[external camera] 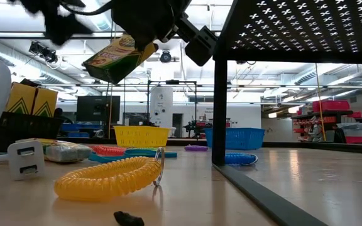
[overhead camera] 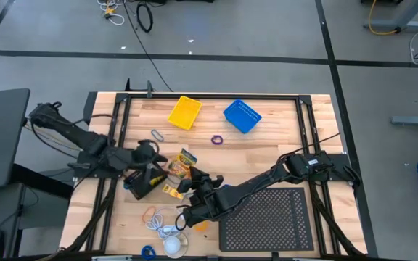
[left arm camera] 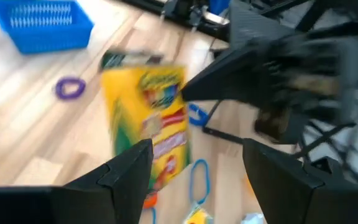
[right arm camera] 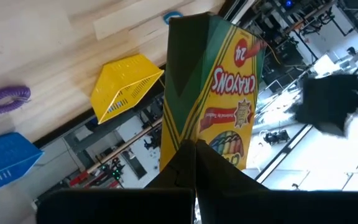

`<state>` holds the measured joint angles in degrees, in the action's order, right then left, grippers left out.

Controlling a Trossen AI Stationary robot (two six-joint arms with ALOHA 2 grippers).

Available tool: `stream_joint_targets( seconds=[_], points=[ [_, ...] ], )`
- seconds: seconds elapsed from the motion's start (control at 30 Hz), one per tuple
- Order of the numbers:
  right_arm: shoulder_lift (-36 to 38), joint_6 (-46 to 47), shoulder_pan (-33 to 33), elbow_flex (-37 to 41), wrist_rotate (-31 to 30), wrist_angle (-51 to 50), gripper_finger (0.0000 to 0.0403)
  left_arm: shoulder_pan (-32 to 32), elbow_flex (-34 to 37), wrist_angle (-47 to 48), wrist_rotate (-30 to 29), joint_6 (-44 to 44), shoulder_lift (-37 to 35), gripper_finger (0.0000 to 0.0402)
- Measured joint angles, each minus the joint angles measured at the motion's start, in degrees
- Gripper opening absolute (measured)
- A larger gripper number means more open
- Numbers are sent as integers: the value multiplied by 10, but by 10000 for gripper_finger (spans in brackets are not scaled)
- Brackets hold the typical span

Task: Pick & Place Office Desk Supplies
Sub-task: Put the crayon box into the black basket

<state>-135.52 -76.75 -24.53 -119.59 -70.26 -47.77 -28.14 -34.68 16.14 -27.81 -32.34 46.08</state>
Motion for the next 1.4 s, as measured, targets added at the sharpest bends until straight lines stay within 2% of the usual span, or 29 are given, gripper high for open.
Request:
stream_joint_targets(
  seconds=[0.1, 0.27, 0.4, 0.5, 0.73, 0.97, 1.23, 1.4],
  points=[
    [0, 0, -1, 0, 2, -2, 0, 28, 66, -72, 37, 0, -38, 254],
    [0, -9, -4, 0, 9, -5, 0, 95, 135, -134, 113, 10, -98, 254],
    [0, -13, -6, 0, 11, -4, 0, 159, 154, -177, 216, 21, -120, 254],
    [0, -16, -7, 0, 12, -2, 0, 210, 155, -178, 265, 28, -117, 254],
    [-1, -18, -14, 0, 14, 1, 0, 316, 155, -194, 413, 29, -74, 255],
    [-1, -19, -17, 0, 15, 2, 0, 366, 155, -291, 530, 23, -1, 271],
    [-1, -20, -17, 0, 15, 4, 0, 368, 155, -338, 571, 44, 113, 276],
    [-1, -20, -16, 0, 15, 4, 0, 368, 155, -434, 618, 48, 186, 275]
  ],
)
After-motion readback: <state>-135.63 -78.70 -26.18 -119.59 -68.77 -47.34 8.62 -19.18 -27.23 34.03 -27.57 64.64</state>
